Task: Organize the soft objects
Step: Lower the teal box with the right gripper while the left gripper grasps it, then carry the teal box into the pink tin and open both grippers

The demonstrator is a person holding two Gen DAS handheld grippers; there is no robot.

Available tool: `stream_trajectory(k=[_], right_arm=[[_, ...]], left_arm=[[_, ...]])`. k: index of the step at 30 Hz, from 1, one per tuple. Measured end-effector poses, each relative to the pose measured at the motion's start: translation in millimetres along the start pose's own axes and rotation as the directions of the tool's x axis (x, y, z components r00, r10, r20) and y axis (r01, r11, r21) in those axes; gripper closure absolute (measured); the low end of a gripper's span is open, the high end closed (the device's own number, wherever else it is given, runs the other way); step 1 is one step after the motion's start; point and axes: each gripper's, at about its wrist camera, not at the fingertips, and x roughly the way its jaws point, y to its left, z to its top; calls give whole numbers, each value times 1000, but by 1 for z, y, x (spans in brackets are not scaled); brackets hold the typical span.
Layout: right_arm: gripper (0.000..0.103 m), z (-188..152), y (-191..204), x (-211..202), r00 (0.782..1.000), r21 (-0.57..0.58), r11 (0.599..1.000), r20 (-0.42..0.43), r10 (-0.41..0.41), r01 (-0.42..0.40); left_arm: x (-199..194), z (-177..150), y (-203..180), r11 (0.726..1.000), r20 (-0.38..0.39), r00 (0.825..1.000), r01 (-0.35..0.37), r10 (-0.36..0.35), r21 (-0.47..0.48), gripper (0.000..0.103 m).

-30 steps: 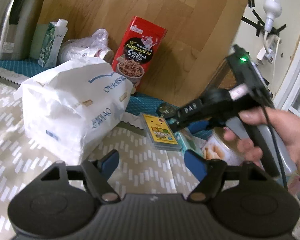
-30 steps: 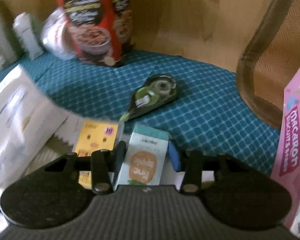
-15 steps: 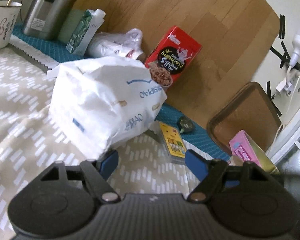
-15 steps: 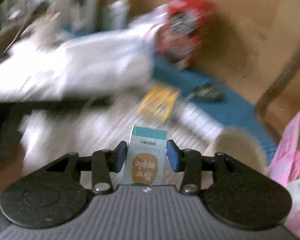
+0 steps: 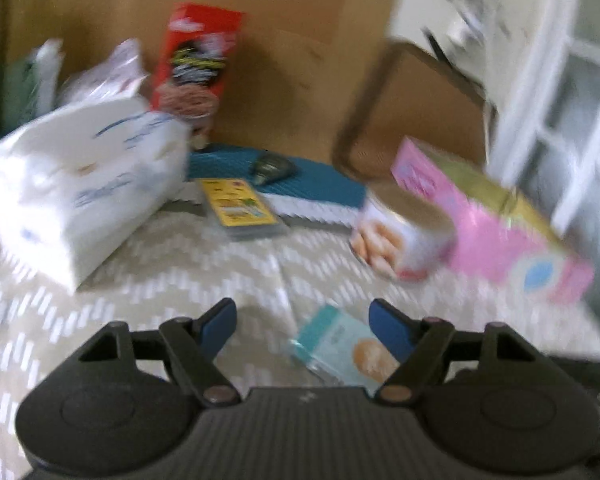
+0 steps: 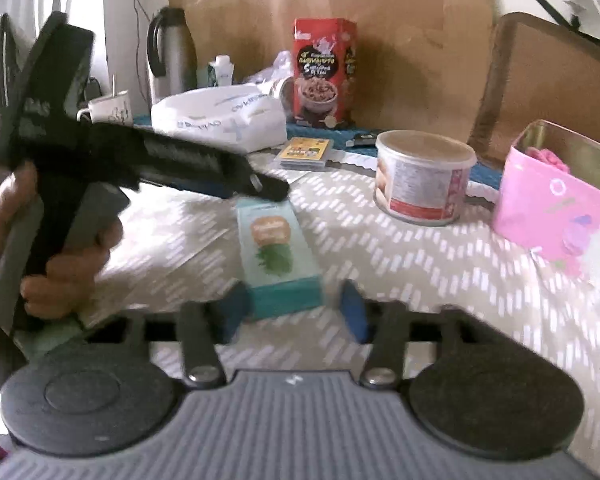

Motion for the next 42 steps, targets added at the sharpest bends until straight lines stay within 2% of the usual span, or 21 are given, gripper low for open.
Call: stream_trajectory(k=[2,3,5,8,12,16,21,24,25,27,30,32,36,37,38,39,42], right_arm=[[60,-3,6,-5,1000,-7,1000,15,-17,17],[60,-4,8,-6,999,-13,1000,25,-22,23],[60,-9,9,-11,999,-8,999,31,-31,31],[60,-22,6,-25,997,-15,998,47,-65,66],[60,-49,10,-52,983,0,987,83,-162,163],[59,-69,7,-73,961,51,966,101,-258,254],[57,-75,-2,-86,930,115,930,78,-358,349],[55,-78,-2,-90,918,134,917,78,-388,376],[55,-79,-2,-89,916,133,914,76,-394,383],[53,-76,1,-86,910,122,910,77,-408,397],[51,-78,2,-85,907,118,908,82,-412,402],[48,-77,1,-83,905,116,907,87,-416,405],[45,-75,-2,-75,909,125,910,92,-406,394],[47,-74,-3,-74,911,134,911,92,-402,389],[58,-75,0,-75,914,144,913,91,-396,381],[57,-75,-2,-75,924,161,921,91,-372,355],[58,-75,-3,-78,933,198,925,92,-347,325]], left_arm=[[2,-5,-22,994,-13,1000,-21,23,106,33],[2,-8,-29,992,-26,1000,17,-13,125,32],[1,-13,-41,990,-29,1000,12,-8,141,32],[0,-16,-47,993,-48,997,61,-56,106,34],[1,-26,-82,980,-65,994,99,-89,175,32],[11,-36,-128,947,-86,989,142,-123,289,32],[26,-37,-168,912,-127,973,227,-195,342,32],[23,-45,-184,882,-144,962,271,-233,384,32],[21,-46,-184,882,-146,959,281,-243,378,32],[17,-45,-177,899,-148,959,279,-242,339,32],[7,-37,-159,933,-164,957,273,-239,235,31],[-3,-32,-147,946,-172,954,275,-247,169,30],[-10,-27,-142,947,-190,942,302,-277,112,28],[-7,-27,-143,948,-206,939,302,-277,103,28],[-2,-29,-144,948,-230,932,306,-280,87,28],[1,-32,-143,947,-242,927,312,-287,72,28],[1,-38,-150,949,-212,940,294,-266,116,29]])
